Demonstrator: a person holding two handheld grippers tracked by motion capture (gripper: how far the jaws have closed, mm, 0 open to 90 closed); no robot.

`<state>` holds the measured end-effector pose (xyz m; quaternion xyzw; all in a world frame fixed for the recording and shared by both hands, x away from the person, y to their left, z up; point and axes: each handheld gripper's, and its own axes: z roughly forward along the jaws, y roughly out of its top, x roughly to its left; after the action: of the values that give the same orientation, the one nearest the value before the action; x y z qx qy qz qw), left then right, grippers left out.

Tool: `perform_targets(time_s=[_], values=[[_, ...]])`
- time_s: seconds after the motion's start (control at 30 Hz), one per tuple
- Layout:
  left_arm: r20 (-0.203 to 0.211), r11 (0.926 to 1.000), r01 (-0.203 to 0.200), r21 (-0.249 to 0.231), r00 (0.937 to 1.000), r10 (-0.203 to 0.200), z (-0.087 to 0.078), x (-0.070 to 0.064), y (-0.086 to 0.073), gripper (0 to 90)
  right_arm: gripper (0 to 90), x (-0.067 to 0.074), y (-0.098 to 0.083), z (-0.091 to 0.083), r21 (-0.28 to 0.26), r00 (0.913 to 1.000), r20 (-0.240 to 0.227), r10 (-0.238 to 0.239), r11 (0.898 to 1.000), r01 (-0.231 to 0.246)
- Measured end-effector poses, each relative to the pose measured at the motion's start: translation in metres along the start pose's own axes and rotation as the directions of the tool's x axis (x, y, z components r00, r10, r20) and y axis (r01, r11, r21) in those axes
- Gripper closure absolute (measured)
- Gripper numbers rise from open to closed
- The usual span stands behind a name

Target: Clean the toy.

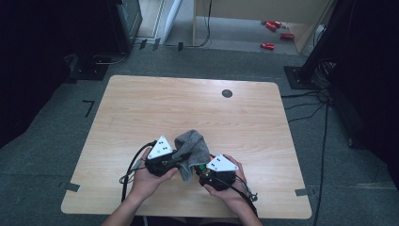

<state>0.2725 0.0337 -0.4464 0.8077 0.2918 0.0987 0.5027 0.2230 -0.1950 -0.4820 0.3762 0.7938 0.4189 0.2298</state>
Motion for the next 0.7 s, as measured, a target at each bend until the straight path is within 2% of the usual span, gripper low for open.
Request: perform_targets(time_s=[0.03, 0.1, 0.17, 0.27, 0.33, 0.4, 0.47, 0.57, 0.63, 0.7], values=[[0.001, 0.9999, 0.012, -0.008, 0.9999, -0.012, -0.002, 0.002, 0.0, 79.6, 34.7, 0.0, 0.0, 0.0, -0.002, 1.0, 0.0, -0.002, 1.0, 0.002], [0.029, 0.9995, 0.016, -0.029, 0.9995, -0.016, -0.004, 0.0, 0.002, 79.6, 34.7, 0.0, 0.001, -0.001, -0.013, 1.0, 0.007, 0.004, 1.0, -0.003], [0.055, 0.9993, -0.015, -0.035, 0.9983, 0.017, -0.003, -0.011, 0.006, 79.5, 34.7, -0.001, 0.002, -0.002, -0.018, 0.9999, 0.004, 0.014, 1.0, -0.014], [0.095, 0.9971, -0.071, -0.027, 0.9928, 0.073, 0.003, -0.029, 0.009, 79.2, 34.7, -0.002, 0.001, -0.001, -0.016, 0.9999, 0.012, 0.008, 1.0, -0.008], [0.076, 0.9949, -0.1, -0.011, 0.992, 0.101, 0.006, -0.034, 0.008, 79.1, 34.7, -0.002, 0.0, -0.001, -0.011, 0.9999, 0.013, 0.005, 1.0, -0.005], [0.064, 0.9967, -0.081, 0.001, 0.9946, 0.081, 0.007, -0.027, 0.006, 79.1, 34.7, -0.001, -0.001, 0.0, -0.001, 0.9997, 0.024, -0.006, 1.0, 0.006], [0.029, 0.9989, -0.046, 0.007, 0.9986, 0.045, 0.005, -0.016, 0.003, 79.2, 34.7, -0.001, -0.001, 0.0, 0.004, 0.9996, 0.027, -0.002, 1.0, 0.002], [-0.007, 1.0, 0.003, 0.003, 1.0, -0.003, 0.0, -0.002, 0.002, 79.2, 34.7, -0.001, -0.001, -0.001, -0.008, 0.9998, 0.019, 0.003, 1.0, -0.003], [-0.001, 0.9999, 0.002, -0.017, 1.0, -0.002, -0.005, 0.001, 0.004, 79.2, 34.7, -0.001, 0.0, -0.001, -0.014, 0.9998, 0.02, 0.006, 1.0, -0.005], [0.027, 0.9989, -0.009, -0.047, 0.9996, 0.01, -0.009, -0.001, 0.007, 79.2, 34.7, -0.002, 0.0, -0.001, -0.015, 0.9996, 0.026, 0.008, 1.0, -0.008]])
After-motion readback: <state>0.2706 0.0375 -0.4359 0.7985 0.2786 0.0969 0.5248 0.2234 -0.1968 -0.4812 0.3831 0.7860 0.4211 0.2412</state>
